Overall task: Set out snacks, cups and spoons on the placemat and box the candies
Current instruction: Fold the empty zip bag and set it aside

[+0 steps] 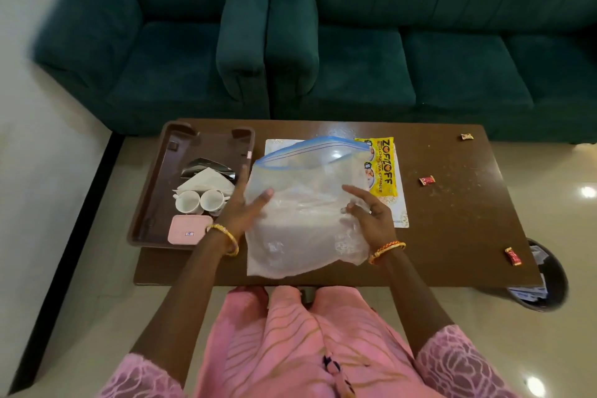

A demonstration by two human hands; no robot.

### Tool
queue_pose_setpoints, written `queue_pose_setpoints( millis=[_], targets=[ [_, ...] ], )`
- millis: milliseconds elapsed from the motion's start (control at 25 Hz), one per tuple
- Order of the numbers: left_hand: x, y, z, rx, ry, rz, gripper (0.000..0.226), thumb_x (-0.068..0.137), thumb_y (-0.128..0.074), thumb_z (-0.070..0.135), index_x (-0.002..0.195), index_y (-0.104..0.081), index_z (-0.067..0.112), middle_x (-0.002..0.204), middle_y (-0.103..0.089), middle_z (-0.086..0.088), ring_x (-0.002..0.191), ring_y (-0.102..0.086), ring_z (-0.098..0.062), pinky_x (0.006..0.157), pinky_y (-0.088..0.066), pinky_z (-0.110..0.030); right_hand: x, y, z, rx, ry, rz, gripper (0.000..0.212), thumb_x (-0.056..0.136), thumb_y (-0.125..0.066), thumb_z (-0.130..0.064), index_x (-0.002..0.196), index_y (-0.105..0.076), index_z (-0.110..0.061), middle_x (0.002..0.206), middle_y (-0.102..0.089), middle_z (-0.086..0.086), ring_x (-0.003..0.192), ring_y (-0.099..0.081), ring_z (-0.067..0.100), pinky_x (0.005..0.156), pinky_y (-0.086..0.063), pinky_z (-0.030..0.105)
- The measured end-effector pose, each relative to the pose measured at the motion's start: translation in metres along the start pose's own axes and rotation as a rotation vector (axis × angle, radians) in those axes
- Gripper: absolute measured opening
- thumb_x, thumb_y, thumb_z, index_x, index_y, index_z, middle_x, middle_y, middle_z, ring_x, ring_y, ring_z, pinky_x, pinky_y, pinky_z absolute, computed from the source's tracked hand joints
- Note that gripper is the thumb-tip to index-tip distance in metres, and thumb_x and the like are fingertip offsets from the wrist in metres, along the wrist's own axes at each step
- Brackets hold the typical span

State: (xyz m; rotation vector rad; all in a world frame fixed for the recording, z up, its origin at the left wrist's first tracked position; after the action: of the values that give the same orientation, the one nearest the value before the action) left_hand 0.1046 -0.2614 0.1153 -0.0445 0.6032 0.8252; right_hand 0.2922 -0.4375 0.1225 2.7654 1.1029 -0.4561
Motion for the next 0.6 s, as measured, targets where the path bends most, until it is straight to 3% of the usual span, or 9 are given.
queue_pose_setpoints(
  millis=[80,120,200,240,280,360,480,520,600],
  targets=[
    [-0.012,-0.016,-0.008,0.221,-0.065,-0.232,0.106,0.057,-0.082,0.049,0.143,-0.022,0.041,0.138,-0.042,0.008,0.123,-0.043,-0.01,0.099,-0.038,-0.025,0.002,0.002,0.005,-0.083,-0.05,-0.03,0.051,0.078,-0.069,-0.003,0.125,-0.055,-0.019,0.131,-0.053,0.008,0.115,-0.052,0.022,0.097,-0.048,0.041],
    [-0.013,-0.019,-0.015,0.301,-0.071,-0.252,0.111,0.052,-0.088,0.039,0.144,-0.026,0.035,0.139,-0.041,0.007,0.123,-0.041,-0.009,0.1,-0.034,-0.023,0.003,0.001,0.007,-0.177,-0.067,-0.084,0.067,0.074,-0.075,-0.01,0.133,-0.046,-0.018,0.134,-0.048,0.003,0.121,-0.046,0.017,0.1,-0.043,0.035],
    [-0.009,-0.015,-0.021,0.358,-0.075,-0.142,0.101,0.054,-0.089,0.017,0.14,-0.038,0.018,0.141,-0.045,-0.001,0.119,-0.045,-0.013,0.097,-0.034,-0.021,0.003,-0.006,0.015,-0.437,-0.134,-0.246,0.099,0.064,-0.083,-0.021,0.144,-0.025,-0.015,0.133,-0.041,0.0,0.123,-0.037,0.012,0.101,-0.036,0.029],
    [-0.006,-0.01,-0.019,0.392,-0.091,-0.07,0.088,0.055,-0.088,0.013,0.134,-0.048,0.013,0.137,-0.052,-0.006,0.111,-0.049,-0.015,0.093,-0.037,-0.021,0.004,-0.008,0.02,-0.618,-0.15,-0.307,0.105,0.061,-0.085,-0.024,0.144,-0.022,-0.012,0.133,-0.04,0.005,0.123,-0.038,0.016,0.102,-0.035,0.031],
    [-0.003,-0.005,-0.016,0.452,-0.109,-0.005,0.075,0.057,-0.087,0.015,0.125,-0.056,0.011,0.129,-0.059,-0.009,0.102,-0.053,-0.016,0.088,-0.04,-0.022,0.005,-0.009,0.023,-0.823,-0.132,-0.334,0.098,0.061,-0.085,-0.027,0.14,-0.03,-0.007,0.132,-0.043,0.012,0.123,-0.042,0.023,0.1,-0.037,0.032],
    [0.001,0.0,-0.011,0.645,-0.147,0.068,0.057,0.061,-0.084,0.029,0.111,-0.066,0.01,0.114,-0.066,-0.012,0.092,-0.056,-0.02,0.082,-0.047,-0.028,0.006,-0.007,0.019,-1.098,-0.023,-0.257,0.059,0.067,-0.079,-0.027,0.116,-0.058,-0.002,0.115,-0.058,0.021,0.111,-0.053,0.034,0.087,-0.042,0.031],
    [0.004,0.003,-0.009,0.777,-0.176,0.067,0.067,0.061,-0.082,0.042,0.117,-0.063,0.01,0.124,-0.053,-0.004,0.112,-0.048,-0.023,0.097,-0.044,-0.04,0.008,0.001,0.009,-0.943,0.094,-0.039,0.039,0.067,-0.078,-0.019,0.1,-0.066,0.001,0.11,-0.054,0.021,0.106,-0.047,0.035,0.089,-0.04,0.039],
    [0.004,0.004,-0.01,0.669,-0.137,0.031,0.073,0.061,-0.083,0.04,0.123,-0.058,0.012,0.126,-0.049,0.001,0.115,-0.045,-0.02,0.099,-0.042,-0.041,0.01,0.005,0.006,-0.767,0.066,0.008,0.038,0.067,-0.078,-0.013,0.099,-0.065,0.002,0.111,-0.054,0.022,0.105,-0.048,0.036,0.089,-0.042,0.042],
    [0.002,0.0,-0.007,0.375,-0.071,-0.045,0.068,0.066,-0.081,0.034,0.125,-0.054,0.016,0.122,-0.053,0.003,0.105,-0.05,-0.016,0.089,-0.047,-0.036,0.012,0.011,-0.001,-0.494,0.011,0.044,0.035,0.068,-0.077,-0.006,0.098,-0.062,0.004,0.101,-0.059,0.026,0.093,-0.055,0.038,0.083,-0.048,0.049]
  ],
)
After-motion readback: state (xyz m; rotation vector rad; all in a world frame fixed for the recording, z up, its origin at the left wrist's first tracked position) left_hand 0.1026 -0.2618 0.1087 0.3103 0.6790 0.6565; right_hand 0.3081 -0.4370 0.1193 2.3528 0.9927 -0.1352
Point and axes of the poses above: each hand's wrist, its own x-axis towards the middle knuckle, its own y-axis out of the back of the hand, z = x × y, the point moved 6 cm from there along x, towards the middle knuckle
